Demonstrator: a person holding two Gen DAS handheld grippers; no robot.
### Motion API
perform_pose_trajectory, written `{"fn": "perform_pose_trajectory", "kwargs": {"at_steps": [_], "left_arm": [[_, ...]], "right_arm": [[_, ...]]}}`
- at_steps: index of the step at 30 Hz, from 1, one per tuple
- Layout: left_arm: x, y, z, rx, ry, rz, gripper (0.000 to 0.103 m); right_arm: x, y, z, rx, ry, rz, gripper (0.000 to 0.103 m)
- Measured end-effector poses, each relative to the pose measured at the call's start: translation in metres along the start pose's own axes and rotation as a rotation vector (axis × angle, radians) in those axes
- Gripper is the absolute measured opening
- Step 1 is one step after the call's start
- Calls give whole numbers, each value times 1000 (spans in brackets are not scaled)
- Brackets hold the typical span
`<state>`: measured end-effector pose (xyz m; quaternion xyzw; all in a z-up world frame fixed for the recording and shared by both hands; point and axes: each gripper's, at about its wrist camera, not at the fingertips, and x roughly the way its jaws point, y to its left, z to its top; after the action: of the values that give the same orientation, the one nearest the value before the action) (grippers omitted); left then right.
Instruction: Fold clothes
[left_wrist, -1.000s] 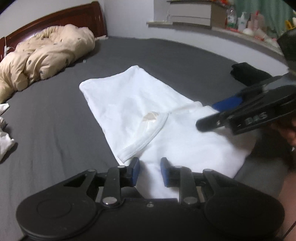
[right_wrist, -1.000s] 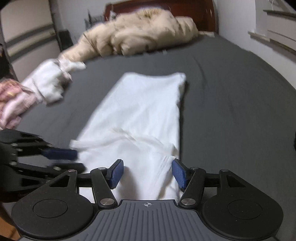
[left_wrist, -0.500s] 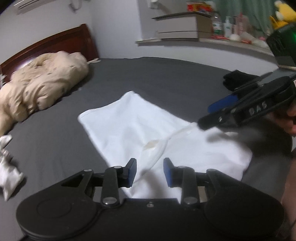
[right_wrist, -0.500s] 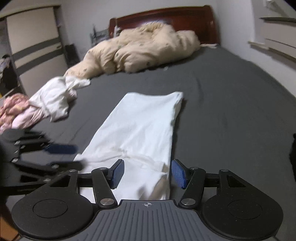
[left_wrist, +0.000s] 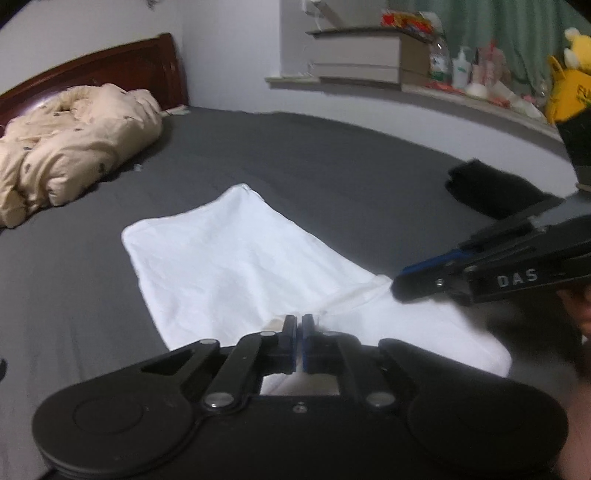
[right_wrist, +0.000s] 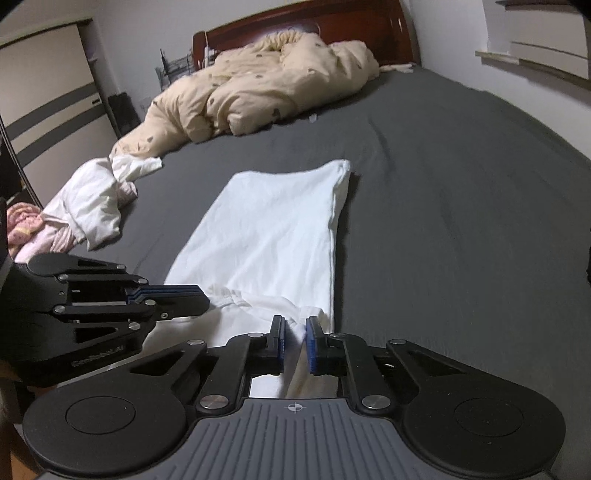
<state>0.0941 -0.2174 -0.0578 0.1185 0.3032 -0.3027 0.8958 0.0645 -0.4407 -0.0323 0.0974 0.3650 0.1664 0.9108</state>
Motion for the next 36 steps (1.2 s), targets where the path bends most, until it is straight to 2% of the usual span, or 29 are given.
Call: {"fn": "perform_pose_trajectory", "kwargs": {"at_steps": [6, 13, 17, 19, 21, 22, 24, 27, 34, 36], "left_arm": [[-21, 1, 0, -13, -80, 75, 2], [9, 3, 0, -1, 5, 96, 3], [17, 4, -6, 17, 38, 112, 5], [11, 7, -8, 15, 34, 127, 6], [0, 11, -11, 6, 23, 138, 10], [-9, 12, -14, 6, 18, 136, 14], [-27, 15, -19, 5, 7, 131, 19], [-57, 19, -32, -31, 13, 82, 22], [-98, 10, -69, -100, 118, -37, 24], [-96, 10, -75, -136, 140, -62, 24]], "right_arm": [[-4, 14, 11, -41, -59, 20, 11], [30, 8, 12, -19, 15, -53, 12], [29, -1, 7, 18, 11, -25, 13], [20, -9, 7, 54, -11, 1, 31], [6, -17, 7, 101, -38, 10, 75], [-2, -21, 6, 125, -52, 11, 78], [-19, -27, 2, 140, -55, 27, 78], [-36, -28, -7, 108, 3, 48, 78], [-47, -14, -40, -22, 94, 99, 78], [-43, -15, -45, 16, 101, 110, 78]]}}
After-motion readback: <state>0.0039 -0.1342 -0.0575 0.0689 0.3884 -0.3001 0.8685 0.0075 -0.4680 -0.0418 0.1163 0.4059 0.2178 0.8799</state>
